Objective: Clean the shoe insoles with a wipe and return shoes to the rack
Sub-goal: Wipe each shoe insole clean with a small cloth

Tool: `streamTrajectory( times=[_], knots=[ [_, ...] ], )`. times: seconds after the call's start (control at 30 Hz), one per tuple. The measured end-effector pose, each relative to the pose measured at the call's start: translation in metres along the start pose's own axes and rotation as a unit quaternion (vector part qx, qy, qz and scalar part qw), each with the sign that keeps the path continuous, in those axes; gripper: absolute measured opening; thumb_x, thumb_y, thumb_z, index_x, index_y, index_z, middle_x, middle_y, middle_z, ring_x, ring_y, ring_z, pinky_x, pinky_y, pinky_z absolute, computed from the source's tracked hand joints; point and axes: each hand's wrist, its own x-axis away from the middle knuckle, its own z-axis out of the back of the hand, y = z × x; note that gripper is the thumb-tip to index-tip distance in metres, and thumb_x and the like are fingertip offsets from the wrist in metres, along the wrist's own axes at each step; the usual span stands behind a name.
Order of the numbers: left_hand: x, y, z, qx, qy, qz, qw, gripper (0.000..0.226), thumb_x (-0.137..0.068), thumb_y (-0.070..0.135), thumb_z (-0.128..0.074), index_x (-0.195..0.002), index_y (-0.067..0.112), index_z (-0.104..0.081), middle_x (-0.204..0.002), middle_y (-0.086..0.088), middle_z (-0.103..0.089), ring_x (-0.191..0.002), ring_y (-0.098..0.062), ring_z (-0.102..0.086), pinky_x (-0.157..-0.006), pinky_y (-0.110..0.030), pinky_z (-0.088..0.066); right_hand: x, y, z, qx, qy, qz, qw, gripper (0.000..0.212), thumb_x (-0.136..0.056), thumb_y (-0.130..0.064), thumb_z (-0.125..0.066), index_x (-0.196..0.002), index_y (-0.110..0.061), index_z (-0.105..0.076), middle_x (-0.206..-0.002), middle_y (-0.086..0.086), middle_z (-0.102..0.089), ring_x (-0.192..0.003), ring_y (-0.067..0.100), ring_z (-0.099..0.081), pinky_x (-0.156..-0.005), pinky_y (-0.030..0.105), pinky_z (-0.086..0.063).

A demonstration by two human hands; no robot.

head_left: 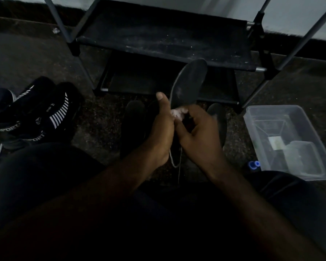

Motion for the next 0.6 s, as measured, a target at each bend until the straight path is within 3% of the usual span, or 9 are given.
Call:
streamTrajectory(
  times=[0.17, 0.3, 0.4, 0.5, 0.6],
  knots=[
    [-0.001, 0.004, 0.005, 0.005, 0.015, -0.008, 1.0, 0.088, -0.09, 0.072, -0.012, -0.114, 0.009, -0.068, -0.109, -0.01, -0.073, -0.105, -0.017, -0.068, -0.093, -0.029, -0.051, 0.002, -0.003, -0.006, -0.015, -0.017, 0.013, 1.0, 0.008, -0.091, -0.015, -0.064, -0.098, -0.014, -0.069, -0.093, -0.005, -0.07, -0.088, 0.005, -0.065, -0.078, 0.025, -0.053],
    [0.005, -0.006, -0.003, -0.047, 0.016, -0.027, 0.998, 0.075, -0.094, 0.068, -0.012, -0.096, 0.026, -0.074, -0.101, 0.002, -0.075, -0.098, -0.008, -0.07, -0.094, -0.03, -0.051, -0.007, 0.006, 0.007, -0.033, 0.033, -0.062, 0.997, 0.006, -0.092, -0.018, -0.066, -0.097, -0.016, -0.069, -0.089, -0.012, -0.071, -0.084, 0.002, -0.067, -0.075, 0.022, -0.054],
    [0.004, 0.001, -0.002, -0.056, 0.023, -0.037, 0.997, 0.072, -0.098, 0.06, -0.011, -0.082, 0.024, -0.072, -0.077, 0.007, -0.075, -0.076, -0.001, -0.071, -0.075, -0.021, -0.055, -0.003, 0.002, 0.004, -0.035, 0.015, -0.049, 0.998, 0.006, -0.091, -0.018, -0.066, -0.097, -0.017, -0.069, -0.09, -0.01, -0.071, -0.084, 0.002, -0.067, -0.075, 0.023, -0.054],
    [-0.003, 0.009, 0.006, -0.012, 0.069, -0.036, 0.997, 0.072, -0.098, 0.061, -0.018, -0.095, 0.013, -0.072, -0.083, -0.005, -0.076, -0.078, -0.012, -0.073, -0.061, -0.021, -0.057, 0.007, -0.005, -0.007, -0.038, -0.041, -0.015, 0.998, 0.006, -0.091, -0.015, -0.064, -0.095, -0.014, -0.068, -0.09, -0.006, -0.071, -0.085, 0.007, -0.068, -0.075, 0.033, -0.056],
    [-0.005, 0.002, 0.009, -0.026, 0.083, -0.056, 0.995, 0.069, -0.1, 0.056, -0.02, -0.101, 0.011, -0.071, -0.091, -0.008, -0.076, -0.085, -0.015, -0.073, -0.067, -0.022, -0.057, 0.004, -0.001, -0.006, -0.006, -0.036, -0.009, 0.999, 0.006, -0.09, -0.018, -0.063, -0.094, -0.016, -0.068, -0.09, -0.006, -0.071, -0.085, 0.006, -0.067, -0.075, 0.035, -0.056]
  ],
)
